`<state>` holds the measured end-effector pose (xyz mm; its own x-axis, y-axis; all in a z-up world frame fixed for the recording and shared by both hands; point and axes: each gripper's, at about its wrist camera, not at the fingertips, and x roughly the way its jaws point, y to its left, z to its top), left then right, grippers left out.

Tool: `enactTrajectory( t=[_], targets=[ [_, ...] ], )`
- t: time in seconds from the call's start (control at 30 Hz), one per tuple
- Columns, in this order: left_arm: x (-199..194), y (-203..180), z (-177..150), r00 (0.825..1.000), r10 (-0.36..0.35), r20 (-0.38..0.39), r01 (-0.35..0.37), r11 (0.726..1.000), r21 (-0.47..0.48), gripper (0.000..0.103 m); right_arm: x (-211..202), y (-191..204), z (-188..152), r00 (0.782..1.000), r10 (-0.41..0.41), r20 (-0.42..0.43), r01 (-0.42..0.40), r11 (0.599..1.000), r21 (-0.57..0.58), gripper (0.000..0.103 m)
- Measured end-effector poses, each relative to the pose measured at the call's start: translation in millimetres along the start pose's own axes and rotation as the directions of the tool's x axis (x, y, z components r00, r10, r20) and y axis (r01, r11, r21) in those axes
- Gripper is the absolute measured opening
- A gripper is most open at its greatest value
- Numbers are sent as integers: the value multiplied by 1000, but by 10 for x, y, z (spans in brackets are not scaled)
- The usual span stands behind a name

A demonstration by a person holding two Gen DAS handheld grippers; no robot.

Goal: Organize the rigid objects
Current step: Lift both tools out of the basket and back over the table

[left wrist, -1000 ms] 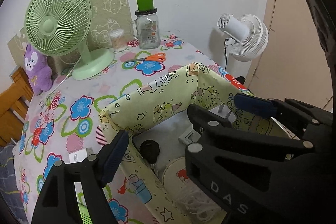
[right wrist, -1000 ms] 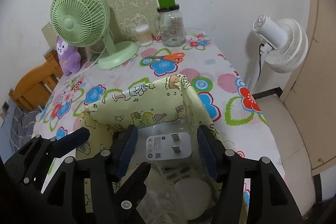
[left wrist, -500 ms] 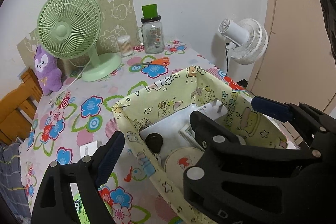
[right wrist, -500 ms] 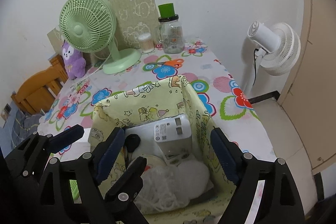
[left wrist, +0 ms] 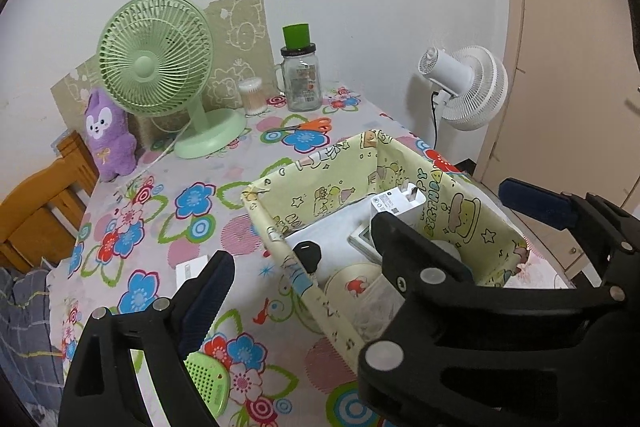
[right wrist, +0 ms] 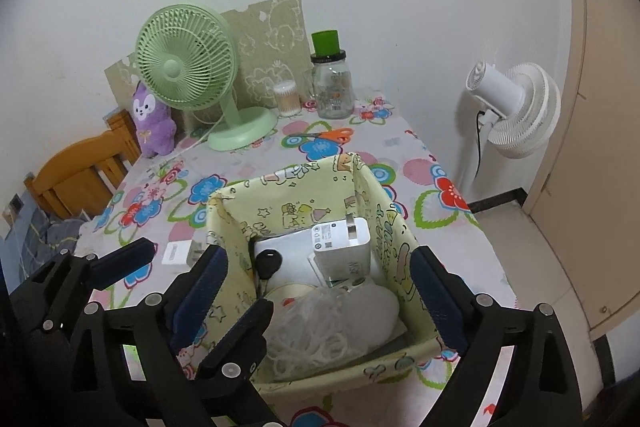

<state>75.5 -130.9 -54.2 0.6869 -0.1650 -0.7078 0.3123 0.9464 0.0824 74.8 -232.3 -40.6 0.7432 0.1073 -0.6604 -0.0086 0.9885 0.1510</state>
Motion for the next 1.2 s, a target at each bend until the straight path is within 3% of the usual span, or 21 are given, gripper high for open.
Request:
enactTrajectory(
  t=[1.2],
  targets=[
    [-650,327,-483,996,65,56,-62,997,-52,96,-612,538,-320,997,7,74,-1,996,-86,98]
  ],
)
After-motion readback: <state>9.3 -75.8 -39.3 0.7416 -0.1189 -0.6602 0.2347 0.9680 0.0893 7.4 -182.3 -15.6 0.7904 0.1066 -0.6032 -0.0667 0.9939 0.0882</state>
